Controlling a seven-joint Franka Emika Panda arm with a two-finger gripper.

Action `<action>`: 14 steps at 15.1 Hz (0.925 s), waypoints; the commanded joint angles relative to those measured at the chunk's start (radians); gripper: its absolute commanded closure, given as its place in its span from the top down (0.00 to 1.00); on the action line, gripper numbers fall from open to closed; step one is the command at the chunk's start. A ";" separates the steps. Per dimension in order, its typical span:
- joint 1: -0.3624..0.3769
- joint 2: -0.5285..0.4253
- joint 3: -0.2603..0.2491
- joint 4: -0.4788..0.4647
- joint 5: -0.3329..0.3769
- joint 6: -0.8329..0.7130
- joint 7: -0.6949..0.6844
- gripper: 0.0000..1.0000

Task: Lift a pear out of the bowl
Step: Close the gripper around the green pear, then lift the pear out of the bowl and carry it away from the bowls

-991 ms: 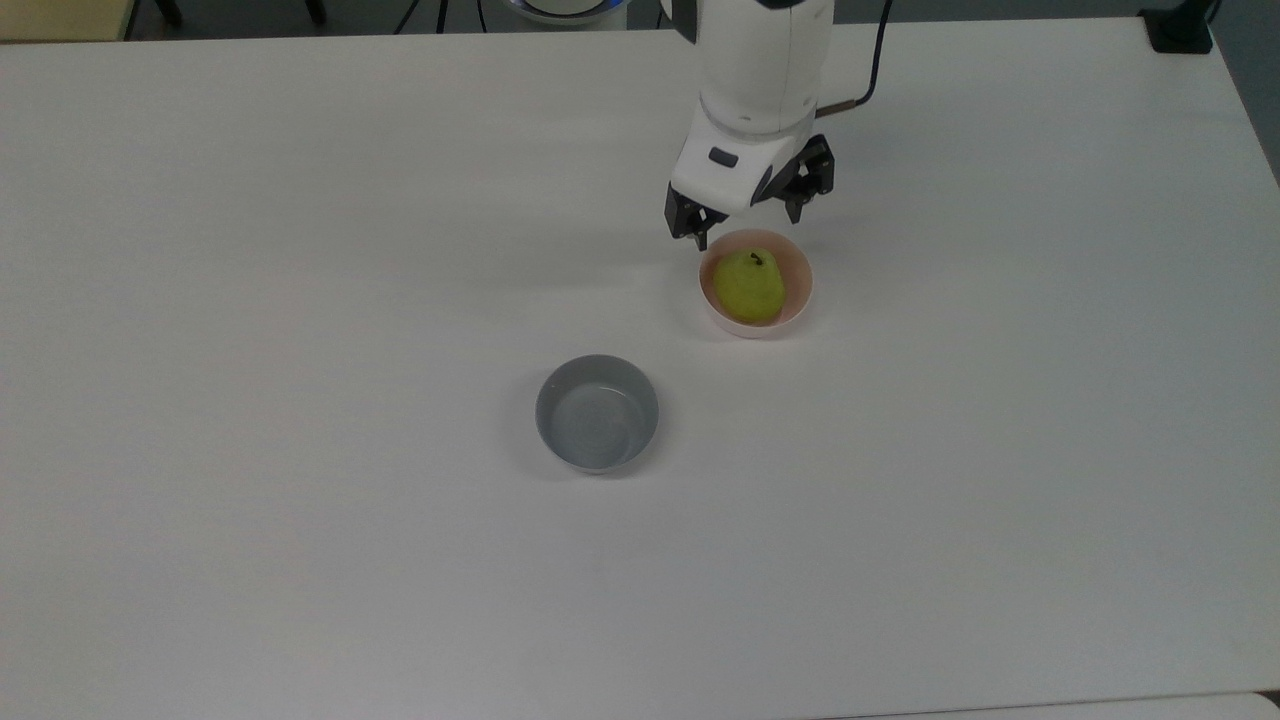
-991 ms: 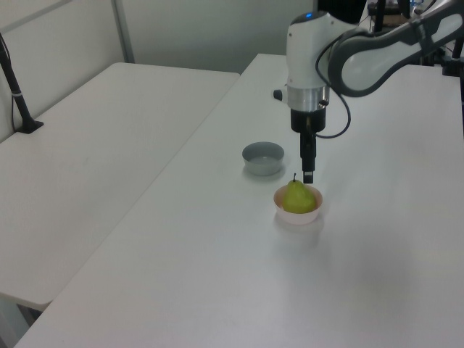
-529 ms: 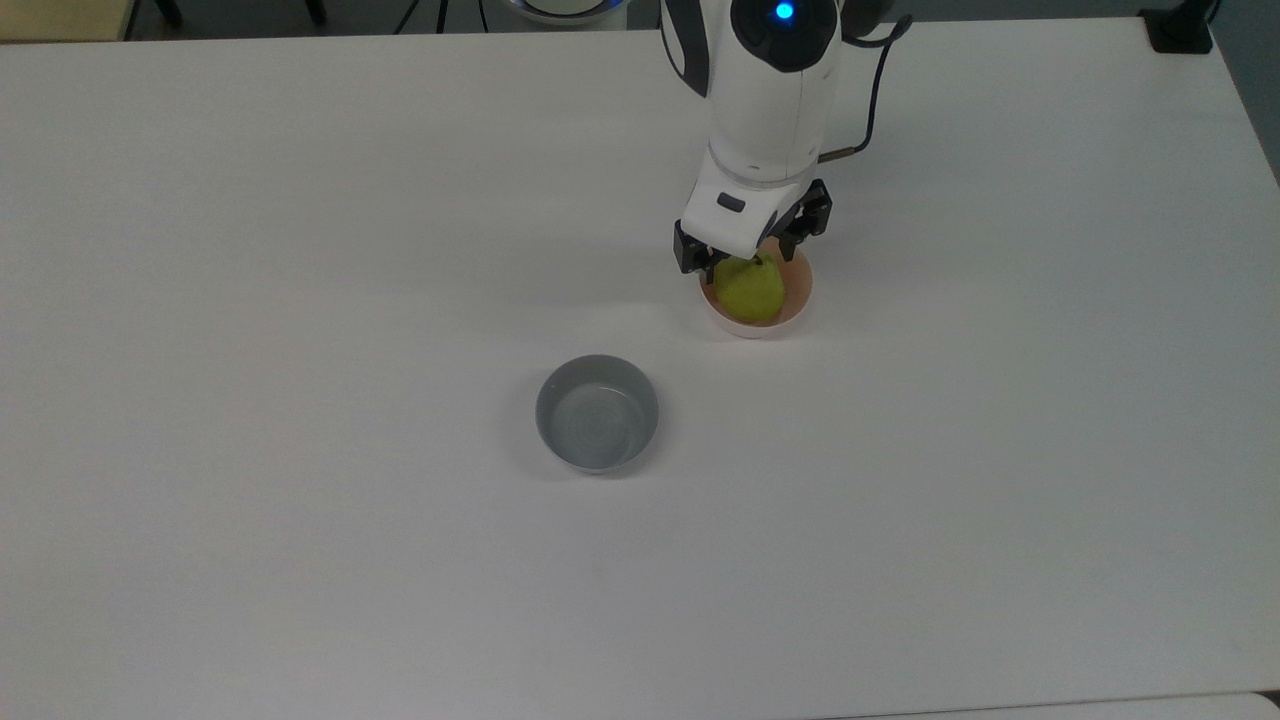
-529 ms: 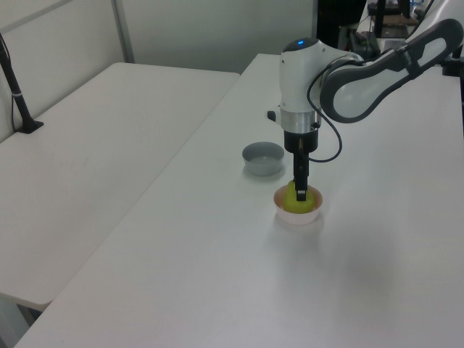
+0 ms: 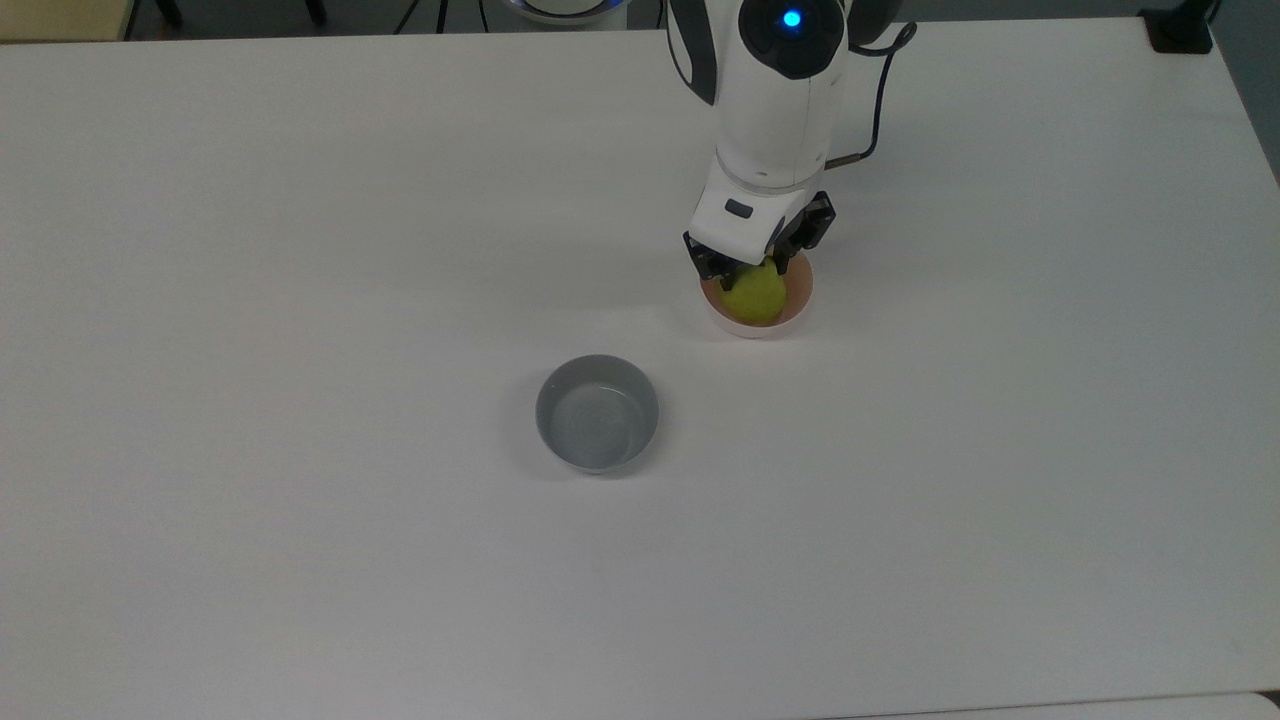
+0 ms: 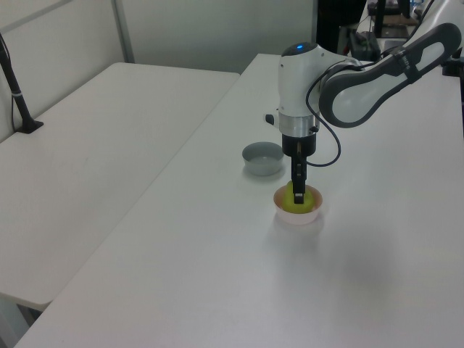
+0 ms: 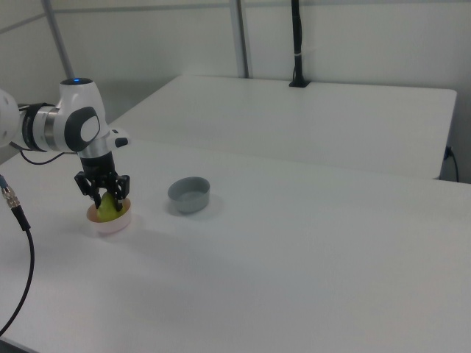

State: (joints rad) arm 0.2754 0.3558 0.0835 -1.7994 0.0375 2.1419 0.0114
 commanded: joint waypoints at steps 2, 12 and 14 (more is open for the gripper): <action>0.004 -0.086 -0.008 -0.003 -0.013 -0.071 0.032 0.00; -0.155 -0.357 -0.019 0.076 -0.010 -0.367 0.019 0.00; -0.191 -0.367 -0.024 0.133 -0.008 -0.436 0.018 0.00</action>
State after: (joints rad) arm 0.1279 0.0266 0.0699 -1.7351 0.0369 1.8142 0.0232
